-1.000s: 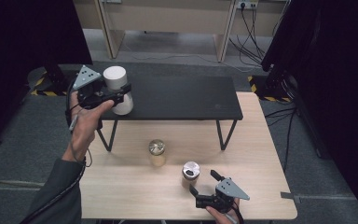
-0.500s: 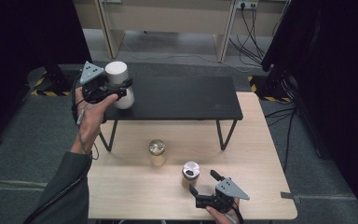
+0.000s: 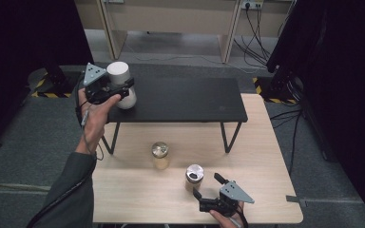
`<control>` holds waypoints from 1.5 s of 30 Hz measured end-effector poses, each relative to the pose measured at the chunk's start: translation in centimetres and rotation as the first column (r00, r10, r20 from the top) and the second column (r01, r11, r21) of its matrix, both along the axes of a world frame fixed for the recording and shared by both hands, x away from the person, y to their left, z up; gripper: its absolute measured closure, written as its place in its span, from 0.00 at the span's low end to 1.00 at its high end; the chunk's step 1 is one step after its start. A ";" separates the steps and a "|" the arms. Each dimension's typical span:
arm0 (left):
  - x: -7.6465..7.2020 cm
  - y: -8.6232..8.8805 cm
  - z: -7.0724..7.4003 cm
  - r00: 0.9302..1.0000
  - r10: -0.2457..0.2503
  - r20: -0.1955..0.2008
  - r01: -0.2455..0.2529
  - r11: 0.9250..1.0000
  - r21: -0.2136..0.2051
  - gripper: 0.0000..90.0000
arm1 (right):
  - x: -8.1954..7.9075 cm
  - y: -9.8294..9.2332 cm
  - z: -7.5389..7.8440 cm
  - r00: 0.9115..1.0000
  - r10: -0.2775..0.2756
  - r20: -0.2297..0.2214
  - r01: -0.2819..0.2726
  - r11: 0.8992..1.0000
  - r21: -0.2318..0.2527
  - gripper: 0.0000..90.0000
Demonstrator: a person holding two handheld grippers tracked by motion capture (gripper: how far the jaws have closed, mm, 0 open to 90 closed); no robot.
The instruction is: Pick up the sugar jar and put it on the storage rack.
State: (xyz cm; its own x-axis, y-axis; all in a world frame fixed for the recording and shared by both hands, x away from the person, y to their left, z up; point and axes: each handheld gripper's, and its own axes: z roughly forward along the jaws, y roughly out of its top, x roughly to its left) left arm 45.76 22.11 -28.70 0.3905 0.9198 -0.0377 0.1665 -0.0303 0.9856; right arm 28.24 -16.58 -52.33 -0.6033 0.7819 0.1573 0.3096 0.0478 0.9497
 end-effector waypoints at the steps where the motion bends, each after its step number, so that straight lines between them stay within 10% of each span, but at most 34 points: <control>1: 0.1 0.0 -0.1 1.000 0.002 -0.002 -0.002 1.000 -0.001 0.39 | 0.0 0.0 0.0 1.000 0.000 0.001 0.000 1.000 0.000 0.00; 24: 0.4 0.0 -1.0 1.000 0.008 0.012 -0.009 1.000 0.024 0.38 | 0.0 0.0 0.0 1.000 0.000 0.001 0.000 1.000 0.000 0.00; 36: -0.4 0.4 -0.9 0.999 0.032 -0.033 -0.032 1.000 0.002 0.05 | 0.0 0.1 0.0 1.000 0.000 -0.001 0.000 1.000 0.000 0.00; 45: -1.5 0.8 -1.0 0.999 0.028 -0.041 -0.028 1.000 -0.008 0.03 | 0.0 0.1 0.0 1.000 0.001 0.001 -0.001 1.000 0.000 0.00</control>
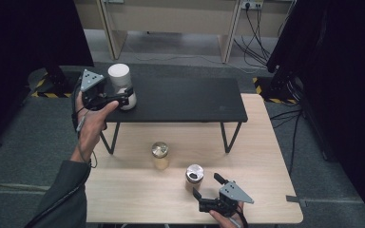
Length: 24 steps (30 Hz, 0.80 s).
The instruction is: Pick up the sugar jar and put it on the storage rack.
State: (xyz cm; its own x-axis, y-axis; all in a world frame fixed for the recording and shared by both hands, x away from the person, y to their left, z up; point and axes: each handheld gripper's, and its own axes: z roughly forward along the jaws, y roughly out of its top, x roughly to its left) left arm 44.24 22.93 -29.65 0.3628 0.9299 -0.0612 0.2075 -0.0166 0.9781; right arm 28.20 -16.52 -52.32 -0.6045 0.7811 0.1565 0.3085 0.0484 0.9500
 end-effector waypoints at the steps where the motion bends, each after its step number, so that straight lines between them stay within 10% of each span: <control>1: -0.1 0.1 0.0 1.000 -0.006 0.001 0.006 1.000 -0.006 0.03 | 0.0 0.0 0.0 1.000 0.000 0.000 0.000 1.000 0.000 0.00; 24: -3.8 -0.1 -1.2 0.997 -0.078 0.007 0.078 0.997 -0.014 0.03 | 0.0 0.0 0.0 1.000 0.000 0.000 0.000 1.000 0.000 0.00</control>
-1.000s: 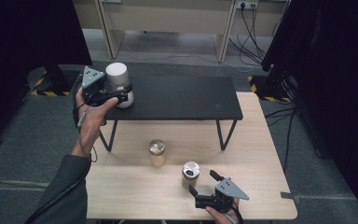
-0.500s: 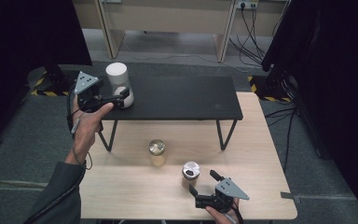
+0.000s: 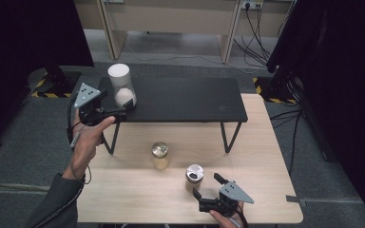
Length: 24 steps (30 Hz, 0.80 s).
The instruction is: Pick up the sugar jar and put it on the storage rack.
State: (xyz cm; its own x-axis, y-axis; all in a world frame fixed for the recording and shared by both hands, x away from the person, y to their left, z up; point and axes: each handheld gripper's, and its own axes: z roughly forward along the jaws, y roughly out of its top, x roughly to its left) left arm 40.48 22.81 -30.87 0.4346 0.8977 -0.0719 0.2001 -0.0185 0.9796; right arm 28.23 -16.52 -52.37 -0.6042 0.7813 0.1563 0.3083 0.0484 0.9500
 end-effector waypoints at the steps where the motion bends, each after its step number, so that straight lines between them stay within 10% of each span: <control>1: -0.1 0.0 0.0 1.000 -0.002 0.001 0.002 1.000 -0.001 0.03 | 0.0 0.0 0.0 1.000 -0.001 0.000 0.001 1.000 0.001 0.00; 24: -3.2 -0.1 -2.0 0.998 -0.055 0.036 0.056 0.998 -0.021 0.03 | 0.0 0.0 0.0 1.000 -0.001 -0.001 0.001 1.000 0.003 0.00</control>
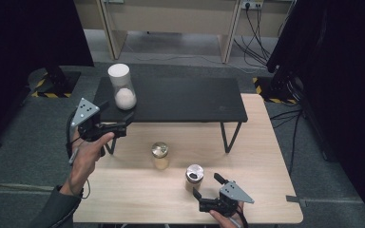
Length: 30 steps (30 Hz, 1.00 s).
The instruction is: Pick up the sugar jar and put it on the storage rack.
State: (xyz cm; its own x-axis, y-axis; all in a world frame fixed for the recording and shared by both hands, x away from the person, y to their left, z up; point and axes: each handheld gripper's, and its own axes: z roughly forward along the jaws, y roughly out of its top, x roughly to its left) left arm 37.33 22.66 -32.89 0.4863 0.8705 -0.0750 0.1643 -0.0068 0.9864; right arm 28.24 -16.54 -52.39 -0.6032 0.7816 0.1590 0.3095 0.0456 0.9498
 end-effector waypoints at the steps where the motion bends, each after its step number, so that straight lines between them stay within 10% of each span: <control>1: -0.2 0.0 -0.1 1.000 -0.003 0.001 0.003 1.000 -0.002 0.03 | 0.0 0.0 0.0 1.000 0.000 0.000 0.000 1.000 0.001 0.00; 30: -2.8 -0.5 -4.2 0.997 -0.082 -0.012 0.081 0.997 -0.017 0.03 | 0.0 0.0 0.0 1.000 0.001 0.001 -0.001 1.000 0.002 0.00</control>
State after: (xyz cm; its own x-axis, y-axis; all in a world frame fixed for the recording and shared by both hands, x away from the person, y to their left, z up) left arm 34.51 22.20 -37.08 0.5544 0.8267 -0.0957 0.1767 -0.0045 0.9843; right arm 28.24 -16.52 -52.38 -0.6043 0.7805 0.1597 0.3083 0.0442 0.9503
